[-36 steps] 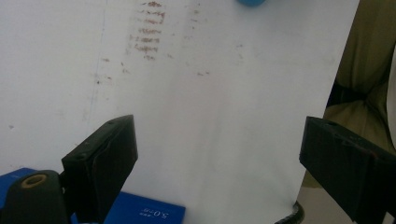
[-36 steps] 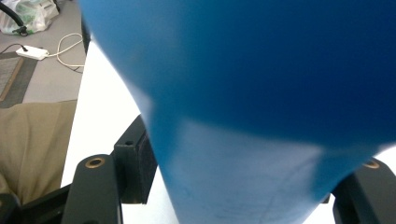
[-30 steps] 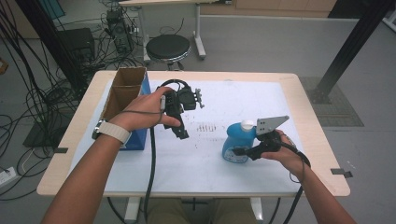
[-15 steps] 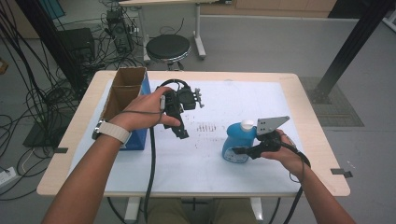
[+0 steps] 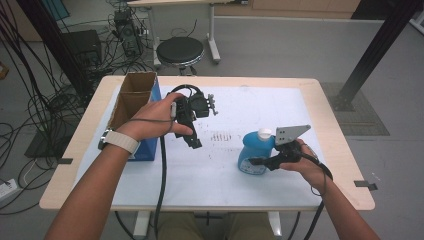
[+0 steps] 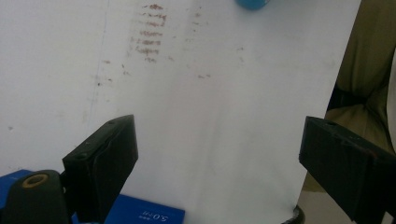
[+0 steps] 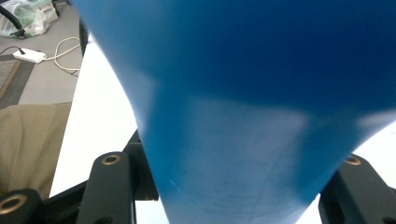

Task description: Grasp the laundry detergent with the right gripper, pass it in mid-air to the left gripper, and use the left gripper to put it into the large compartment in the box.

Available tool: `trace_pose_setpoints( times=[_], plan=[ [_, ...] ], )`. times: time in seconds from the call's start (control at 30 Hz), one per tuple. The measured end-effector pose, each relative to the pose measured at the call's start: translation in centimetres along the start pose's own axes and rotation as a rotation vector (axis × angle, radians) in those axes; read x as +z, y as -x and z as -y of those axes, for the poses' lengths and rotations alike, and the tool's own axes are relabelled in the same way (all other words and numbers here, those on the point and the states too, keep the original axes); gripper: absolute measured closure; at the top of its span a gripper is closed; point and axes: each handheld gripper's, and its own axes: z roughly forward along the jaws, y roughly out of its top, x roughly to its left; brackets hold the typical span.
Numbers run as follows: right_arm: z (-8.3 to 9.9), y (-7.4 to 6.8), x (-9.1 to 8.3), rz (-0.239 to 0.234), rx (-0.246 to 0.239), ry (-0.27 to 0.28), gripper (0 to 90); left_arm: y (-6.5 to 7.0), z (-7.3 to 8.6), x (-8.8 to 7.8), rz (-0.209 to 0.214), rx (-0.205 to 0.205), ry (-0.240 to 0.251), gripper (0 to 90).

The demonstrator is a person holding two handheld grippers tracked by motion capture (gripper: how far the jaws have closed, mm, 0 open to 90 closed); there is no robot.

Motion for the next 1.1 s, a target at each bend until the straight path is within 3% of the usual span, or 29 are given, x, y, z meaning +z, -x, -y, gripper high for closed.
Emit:
trace_pose_setpoints(
  times=[1.1],
  plan=[
    [-0.07,0.13,0.02,-0.007,0.012,-0.010,42.8,-0.05,0.03,0.10,0.004,0.001,0.001,12.1]
  ],
)
